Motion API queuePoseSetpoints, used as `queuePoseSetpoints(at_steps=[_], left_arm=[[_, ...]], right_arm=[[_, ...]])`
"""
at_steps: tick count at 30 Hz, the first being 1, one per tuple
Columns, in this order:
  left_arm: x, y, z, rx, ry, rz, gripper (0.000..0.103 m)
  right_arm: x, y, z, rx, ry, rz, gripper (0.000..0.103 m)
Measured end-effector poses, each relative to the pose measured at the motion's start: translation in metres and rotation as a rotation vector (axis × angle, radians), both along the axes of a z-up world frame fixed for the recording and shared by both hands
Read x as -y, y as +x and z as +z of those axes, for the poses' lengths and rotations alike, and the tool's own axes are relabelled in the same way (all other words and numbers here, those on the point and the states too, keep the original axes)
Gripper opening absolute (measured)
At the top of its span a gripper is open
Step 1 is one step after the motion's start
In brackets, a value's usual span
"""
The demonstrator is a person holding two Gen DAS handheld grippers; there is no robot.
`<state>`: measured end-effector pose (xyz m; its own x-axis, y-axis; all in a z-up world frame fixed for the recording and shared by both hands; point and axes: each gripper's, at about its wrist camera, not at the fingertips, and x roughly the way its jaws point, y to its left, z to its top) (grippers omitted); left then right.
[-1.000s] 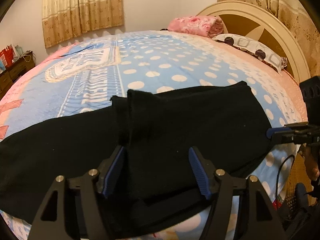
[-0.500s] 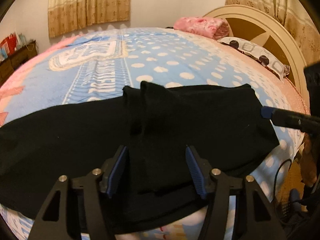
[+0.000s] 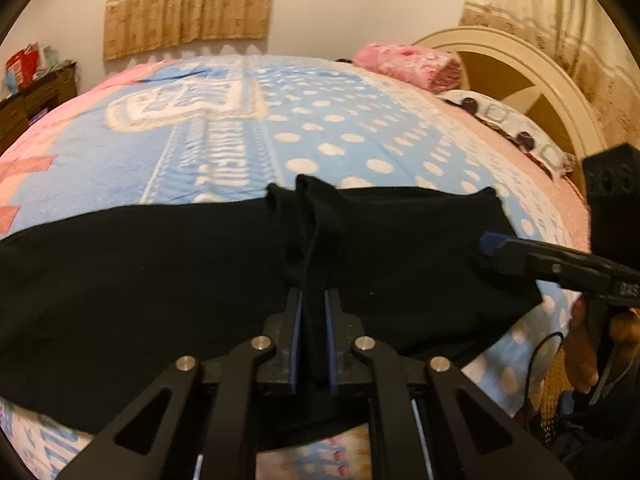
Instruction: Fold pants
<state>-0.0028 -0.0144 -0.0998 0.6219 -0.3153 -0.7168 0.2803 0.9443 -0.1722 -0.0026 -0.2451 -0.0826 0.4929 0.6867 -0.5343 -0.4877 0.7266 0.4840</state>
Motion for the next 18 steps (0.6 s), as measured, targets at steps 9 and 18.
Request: queuePoseSetpoints(at_steps=[9, 18], left_arm=[[0.002, -0.007, 0.007, 0.0, 0.001, 0.045, 0.029], [0.033, -0.023, 0.035, 0.176, 0.009, -0.057, 0.066]], right_arm=[[-0.018, 0.003, -0.006, 0.026, -0.081, 0.021, 0.05], [0.034, -0.023, -0.008, 0.046, 0.012, -0.039, 0.05]])
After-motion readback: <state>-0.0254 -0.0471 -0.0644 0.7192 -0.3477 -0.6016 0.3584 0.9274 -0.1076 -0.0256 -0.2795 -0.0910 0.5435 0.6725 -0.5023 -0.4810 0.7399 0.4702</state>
